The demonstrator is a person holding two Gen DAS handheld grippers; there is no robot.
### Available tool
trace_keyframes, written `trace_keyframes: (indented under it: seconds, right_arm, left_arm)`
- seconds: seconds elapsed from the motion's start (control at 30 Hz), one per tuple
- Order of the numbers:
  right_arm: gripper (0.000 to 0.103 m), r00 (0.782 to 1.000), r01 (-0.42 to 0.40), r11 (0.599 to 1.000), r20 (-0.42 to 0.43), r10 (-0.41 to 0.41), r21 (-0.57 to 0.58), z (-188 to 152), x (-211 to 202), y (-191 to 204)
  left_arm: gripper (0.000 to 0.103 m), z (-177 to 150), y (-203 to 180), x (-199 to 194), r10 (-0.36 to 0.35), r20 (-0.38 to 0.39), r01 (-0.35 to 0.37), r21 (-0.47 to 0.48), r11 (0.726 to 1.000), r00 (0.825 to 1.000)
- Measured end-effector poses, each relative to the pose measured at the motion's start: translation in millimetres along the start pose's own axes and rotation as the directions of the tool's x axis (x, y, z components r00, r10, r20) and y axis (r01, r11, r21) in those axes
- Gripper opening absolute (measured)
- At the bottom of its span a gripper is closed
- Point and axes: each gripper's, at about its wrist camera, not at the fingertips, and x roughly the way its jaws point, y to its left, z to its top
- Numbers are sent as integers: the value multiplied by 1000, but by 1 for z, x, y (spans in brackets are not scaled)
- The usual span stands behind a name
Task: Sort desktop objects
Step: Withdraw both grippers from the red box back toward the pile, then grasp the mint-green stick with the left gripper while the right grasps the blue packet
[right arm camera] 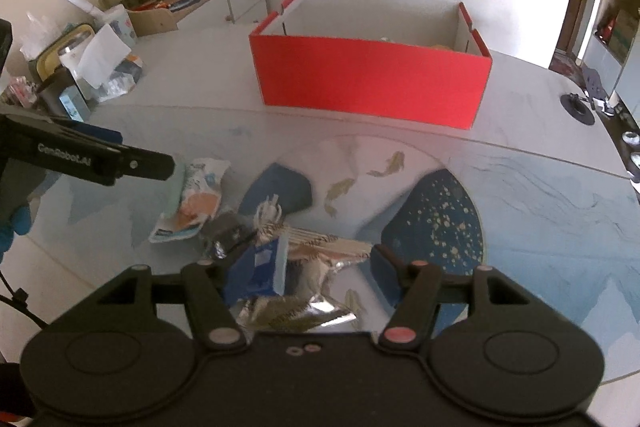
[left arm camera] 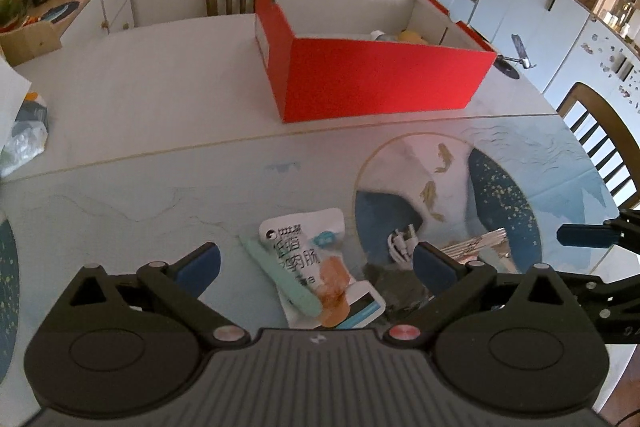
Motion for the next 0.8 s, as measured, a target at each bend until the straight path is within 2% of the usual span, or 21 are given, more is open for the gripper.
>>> trace_keyframes:
  seconds: [0.4, 0.8]
  right_arm:
    - [64, 1000, -15, 1000, -16, 15, 2, -6, 7, -1]
    - [64, 999, -29, 999, -30, 28, -30, -7, 16, 7]
  left_arm:
    - [103, -14, 14, 24, 31, -44, -33, -24, 999, 999]
    - [102, -20, 18, 37, 72, -55, -71, 6, 997, 996]
